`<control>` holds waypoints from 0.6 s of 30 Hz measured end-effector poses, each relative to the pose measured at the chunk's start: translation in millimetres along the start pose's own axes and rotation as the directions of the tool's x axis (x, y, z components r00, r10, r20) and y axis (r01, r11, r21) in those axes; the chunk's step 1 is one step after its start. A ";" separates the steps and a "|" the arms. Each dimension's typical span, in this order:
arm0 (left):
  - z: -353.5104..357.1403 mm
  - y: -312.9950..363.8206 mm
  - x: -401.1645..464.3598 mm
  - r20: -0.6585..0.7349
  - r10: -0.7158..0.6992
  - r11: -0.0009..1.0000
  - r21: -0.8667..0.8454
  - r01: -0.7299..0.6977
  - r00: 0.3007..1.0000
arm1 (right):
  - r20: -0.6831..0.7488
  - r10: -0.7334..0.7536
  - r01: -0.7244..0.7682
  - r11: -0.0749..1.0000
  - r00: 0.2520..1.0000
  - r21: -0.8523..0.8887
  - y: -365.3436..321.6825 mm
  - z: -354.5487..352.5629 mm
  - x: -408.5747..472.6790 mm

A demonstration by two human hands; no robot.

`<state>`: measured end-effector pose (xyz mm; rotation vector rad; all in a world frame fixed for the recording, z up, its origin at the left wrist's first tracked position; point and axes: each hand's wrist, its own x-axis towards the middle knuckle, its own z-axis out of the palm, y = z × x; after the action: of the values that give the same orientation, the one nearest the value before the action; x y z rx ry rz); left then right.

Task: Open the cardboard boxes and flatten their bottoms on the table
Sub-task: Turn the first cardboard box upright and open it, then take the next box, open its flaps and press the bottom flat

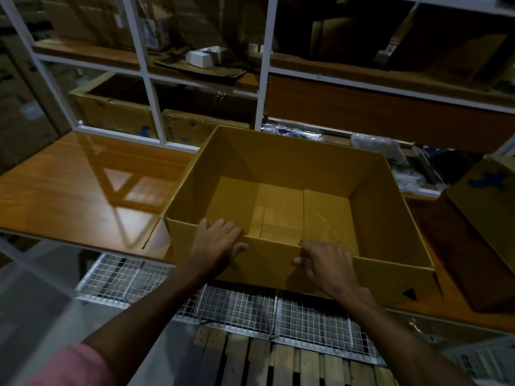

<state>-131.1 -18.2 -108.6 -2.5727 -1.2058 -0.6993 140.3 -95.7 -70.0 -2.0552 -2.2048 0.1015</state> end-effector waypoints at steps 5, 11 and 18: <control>-2.8 7.2 -2.1 0.044 -0.025 1.000 -0.008 0.025 0.999 | -0.113 -0.065 0.060 0.997 0.991 -0.047 2.0 11.5 -5.5; -12.8 35.4 4.7 0.204 -0.144 0.986 0.108 0.124 0.968 | -0.288 -0.049 0.016 0.993 0.956 -0.115 5.1 13.2 -25.9; -21.7 93.6 75.2 0.151 -0.114 0.993 0.001 0.115 0.982 | -0.413 0.059 -0.101 0.992 0.909 -0.080 42.3 -28.4 -33.8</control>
<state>-25.0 -36.5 -51.4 -2.6200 -1.4089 -0.5398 188.3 -127.4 -49.1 -1.9892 -1.9010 -0.4055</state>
